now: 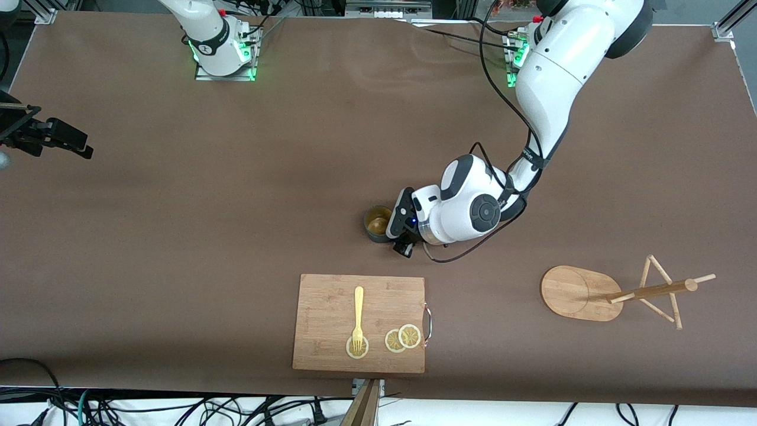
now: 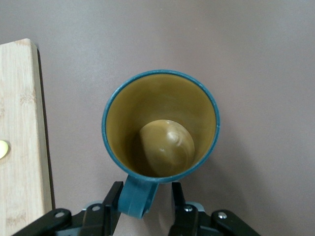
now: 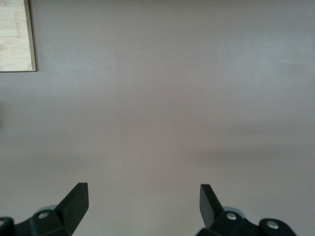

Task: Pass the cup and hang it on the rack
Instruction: 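Lower the left gripper and grasp the mug handle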

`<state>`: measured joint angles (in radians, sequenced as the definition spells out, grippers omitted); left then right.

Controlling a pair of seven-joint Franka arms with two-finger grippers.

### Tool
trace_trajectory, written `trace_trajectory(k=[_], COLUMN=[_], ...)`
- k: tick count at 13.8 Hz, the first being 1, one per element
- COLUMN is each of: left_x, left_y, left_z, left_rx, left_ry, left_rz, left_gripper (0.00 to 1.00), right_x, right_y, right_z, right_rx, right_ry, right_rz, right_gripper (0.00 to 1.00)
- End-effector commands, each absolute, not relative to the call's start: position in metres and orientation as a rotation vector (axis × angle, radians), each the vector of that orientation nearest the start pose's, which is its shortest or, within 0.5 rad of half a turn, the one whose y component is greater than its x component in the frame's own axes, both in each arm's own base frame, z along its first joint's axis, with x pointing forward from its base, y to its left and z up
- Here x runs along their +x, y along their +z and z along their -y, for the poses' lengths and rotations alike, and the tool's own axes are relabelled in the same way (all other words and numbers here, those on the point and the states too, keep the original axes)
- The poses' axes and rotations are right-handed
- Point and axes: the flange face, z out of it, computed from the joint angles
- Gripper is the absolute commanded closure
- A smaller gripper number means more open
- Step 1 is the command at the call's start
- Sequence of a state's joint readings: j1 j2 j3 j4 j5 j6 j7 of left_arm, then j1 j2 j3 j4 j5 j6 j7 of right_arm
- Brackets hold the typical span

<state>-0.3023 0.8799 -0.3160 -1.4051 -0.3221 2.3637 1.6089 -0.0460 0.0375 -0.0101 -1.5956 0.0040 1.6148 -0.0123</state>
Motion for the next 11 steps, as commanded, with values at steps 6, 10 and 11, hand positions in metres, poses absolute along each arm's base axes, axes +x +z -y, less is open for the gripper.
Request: trace_trajectory(k=[6,10,11], left_x=[0.631,0.643,0.646], left_y=[0.213,0.236,0.246], left_z=[0.383,0.357,0.347], left_rx=[-2.05,-2.095,-2.127], left_ry=[-0.529,-0.492,-0.477], left_rz=[-2.784,-2.786,-2.793], left_gripper=[1.0,1.0,1.0], right_x=[0.566,0.566,0.566], right_y=[0.597,0.597,0.597], right_z=[0.03,0.03,0.03], right_rx=[-3.12,-3.12,-3.12], right_ry=[0.03,0.03,0.03], right_rz=[-0.083,-0.083,-0.083], right_gripper=[0.0,0.0,0.0])
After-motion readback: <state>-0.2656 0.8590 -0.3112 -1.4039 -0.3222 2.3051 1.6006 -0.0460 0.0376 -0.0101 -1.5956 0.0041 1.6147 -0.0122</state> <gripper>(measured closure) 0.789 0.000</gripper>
